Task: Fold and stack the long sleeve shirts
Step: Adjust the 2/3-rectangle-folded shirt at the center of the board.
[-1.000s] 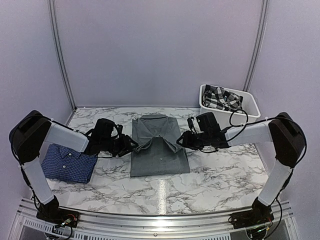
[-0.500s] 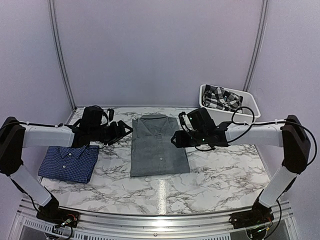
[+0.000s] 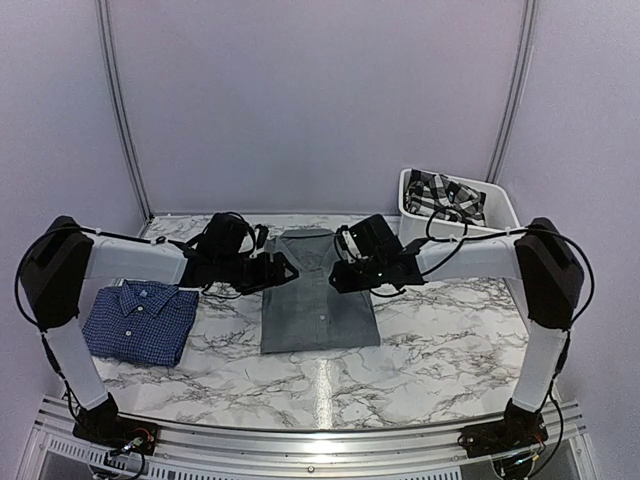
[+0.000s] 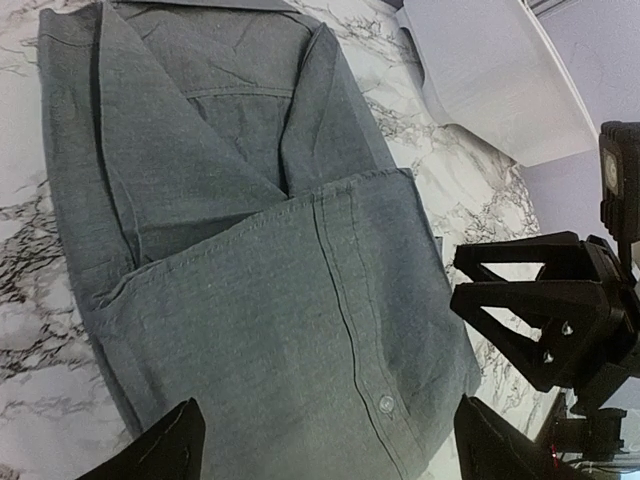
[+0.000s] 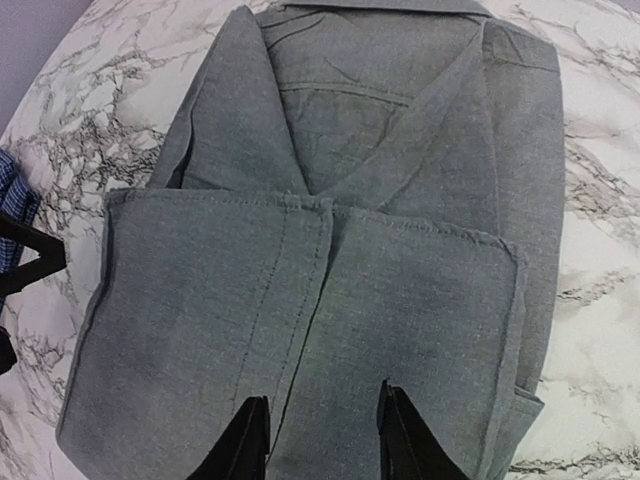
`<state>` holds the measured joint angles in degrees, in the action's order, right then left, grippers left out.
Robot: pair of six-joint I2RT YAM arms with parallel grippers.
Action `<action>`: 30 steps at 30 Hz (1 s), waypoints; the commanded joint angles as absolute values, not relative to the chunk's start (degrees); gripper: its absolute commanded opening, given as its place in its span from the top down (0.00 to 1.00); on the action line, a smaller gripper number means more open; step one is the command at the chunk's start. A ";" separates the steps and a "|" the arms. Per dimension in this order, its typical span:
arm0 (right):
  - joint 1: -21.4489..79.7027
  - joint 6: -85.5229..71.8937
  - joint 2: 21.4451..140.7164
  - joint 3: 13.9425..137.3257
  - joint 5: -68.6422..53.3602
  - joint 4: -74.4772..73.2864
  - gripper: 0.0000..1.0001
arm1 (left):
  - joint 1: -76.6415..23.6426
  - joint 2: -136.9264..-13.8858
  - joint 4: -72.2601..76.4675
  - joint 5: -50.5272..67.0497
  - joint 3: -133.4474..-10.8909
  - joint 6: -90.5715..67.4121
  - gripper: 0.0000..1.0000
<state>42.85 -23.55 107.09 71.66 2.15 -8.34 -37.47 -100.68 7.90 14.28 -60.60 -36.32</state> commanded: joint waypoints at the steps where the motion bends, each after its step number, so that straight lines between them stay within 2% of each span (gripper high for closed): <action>1: 39.81 -23.00 111.62 74.85 0.59 -6.97 0.70 | -37.36 -108.43 8.73 18.01 -66.45 -34.99 0.10; 8: 35.17 -23.88 116.02 75.12 -3.02 -5.68 0.74 | -34.03 -116.48 10.90 19.22 -71.07 -35.68 0.10; 19: 34.84 -24.13 116.87 73.97 -3.42 -6.66 0.74 | -31.99 -122.25 10.77 20.76 -72.07 -35.18 0.08; 24: 34.91 -22.37 113.59 74.81 -1.71 -9.47 0.58 | -31.90 -119.60 7.02 18.88 -73.44 -32.68 0.07; 26: 35.23 -21.41 111.24 74.59 -0.33 -11.04 0.52 | -31.97 -116.72 4.94 17.15 -73.44 -31.20 0.01; 30: 36.62 -20.25 105.69 72.93 5.89 -14.10 0.40 | -32.99 -109.58 0.95 12.50 -71.73 -28.18 0.01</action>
